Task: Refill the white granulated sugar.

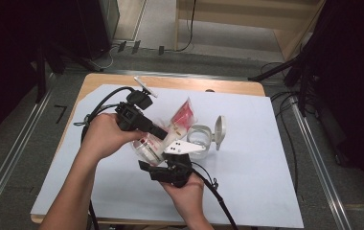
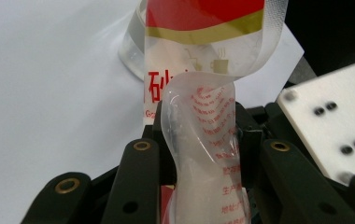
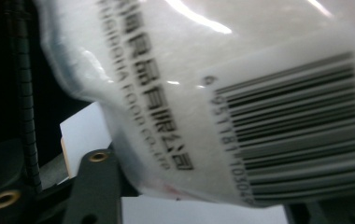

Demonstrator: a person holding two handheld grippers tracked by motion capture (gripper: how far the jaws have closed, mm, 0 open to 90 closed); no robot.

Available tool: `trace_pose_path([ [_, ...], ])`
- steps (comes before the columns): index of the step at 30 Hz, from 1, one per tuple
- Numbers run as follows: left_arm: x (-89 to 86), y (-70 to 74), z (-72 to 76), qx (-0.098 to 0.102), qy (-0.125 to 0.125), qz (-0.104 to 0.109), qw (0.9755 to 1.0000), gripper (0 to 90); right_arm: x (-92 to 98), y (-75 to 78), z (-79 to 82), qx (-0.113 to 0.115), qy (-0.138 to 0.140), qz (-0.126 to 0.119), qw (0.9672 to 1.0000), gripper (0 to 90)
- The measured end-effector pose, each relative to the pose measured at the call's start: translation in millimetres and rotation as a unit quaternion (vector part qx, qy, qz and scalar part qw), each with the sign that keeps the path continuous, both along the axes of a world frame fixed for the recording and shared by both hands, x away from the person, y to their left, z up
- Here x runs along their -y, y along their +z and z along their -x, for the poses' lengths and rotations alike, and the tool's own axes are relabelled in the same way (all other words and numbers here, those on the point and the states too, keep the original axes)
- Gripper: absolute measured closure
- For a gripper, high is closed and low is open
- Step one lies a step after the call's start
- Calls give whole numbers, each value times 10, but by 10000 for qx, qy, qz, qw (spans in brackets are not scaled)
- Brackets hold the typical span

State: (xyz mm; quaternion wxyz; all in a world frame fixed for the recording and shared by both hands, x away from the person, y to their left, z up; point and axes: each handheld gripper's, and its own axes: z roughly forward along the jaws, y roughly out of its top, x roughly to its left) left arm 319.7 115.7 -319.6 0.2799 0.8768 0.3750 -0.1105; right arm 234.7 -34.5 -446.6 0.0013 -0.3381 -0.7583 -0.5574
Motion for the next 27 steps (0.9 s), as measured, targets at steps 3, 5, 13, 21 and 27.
trace_pose_path([
  [3,59,-8,15,40,-47,-113,9999,710,1,-25,-22,-111,-37,4,9999,387],
  [5,71,-8,19,52,-35,-111,9999,712,7,-28,-29,-148,-80,-2,9999,386],
  [13,120,1,18,279,-250,186,9991,692,47,37,-22,-319,-74,-397,9987,503],
  [21,188,-3,12,444,-292,412,9977,648,93,97,-41,-701,-77,-1039,9921,547],
  [27,205,-19,-11,389,-161,379,9984,660,82,89,-51,-796,-75,-1062,9911,540],
])
